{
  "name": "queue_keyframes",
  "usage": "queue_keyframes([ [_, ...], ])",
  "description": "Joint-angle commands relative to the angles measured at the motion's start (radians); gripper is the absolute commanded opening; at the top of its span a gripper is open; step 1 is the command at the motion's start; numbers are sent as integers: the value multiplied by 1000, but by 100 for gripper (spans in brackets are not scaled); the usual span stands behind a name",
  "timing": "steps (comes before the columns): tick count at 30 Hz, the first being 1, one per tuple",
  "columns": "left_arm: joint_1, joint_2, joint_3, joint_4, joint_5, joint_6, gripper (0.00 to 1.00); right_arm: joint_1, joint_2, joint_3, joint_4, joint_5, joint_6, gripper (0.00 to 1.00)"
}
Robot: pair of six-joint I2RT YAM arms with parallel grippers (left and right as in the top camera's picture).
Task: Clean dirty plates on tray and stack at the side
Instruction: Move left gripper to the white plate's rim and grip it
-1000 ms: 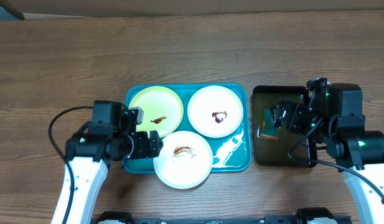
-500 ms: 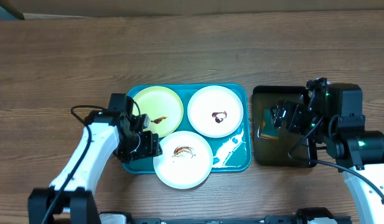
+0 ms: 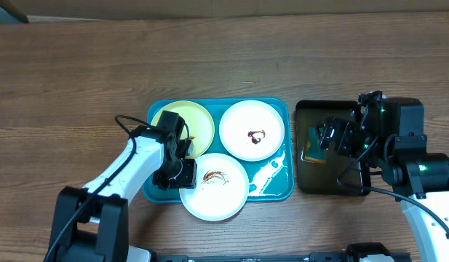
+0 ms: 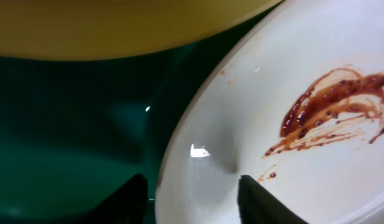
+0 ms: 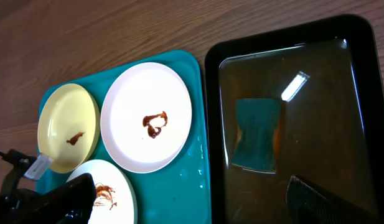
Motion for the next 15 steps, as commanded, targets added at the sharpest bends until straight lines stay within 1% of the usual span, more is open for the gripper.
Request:
queue_keyframes([
  [1, -14, 34, 14, -5, -29, -8, 38, -2, -5, 30, 3, -5, -6, 100],
  [4, -14, 49, 14, -4, -28, -20, 21, -2, -5, 30, 2, -5, -6, 100],
  [5, -14, 49, 14, -3, -28, -23, 18, -2, -5, 30, 2, -5, -6, 100],
  [11, -14, 49, 14, -3, -28, -32, 5, -2, -5, 30, 21, -6, -6, 100],
  [12, -14, 49, 14, -3, -27, -35, 4, -2, -5, 30, 24, -5, -6, 100],
  [13, -14, 49, 14, -3, -27, -35, 4, -2, -5, 30, 25, -6, -6, 97],
  [15, -14, 49, 14, -3, -25, -59, 4, -2, -5, 30, 26, -5, -6, 88],
])
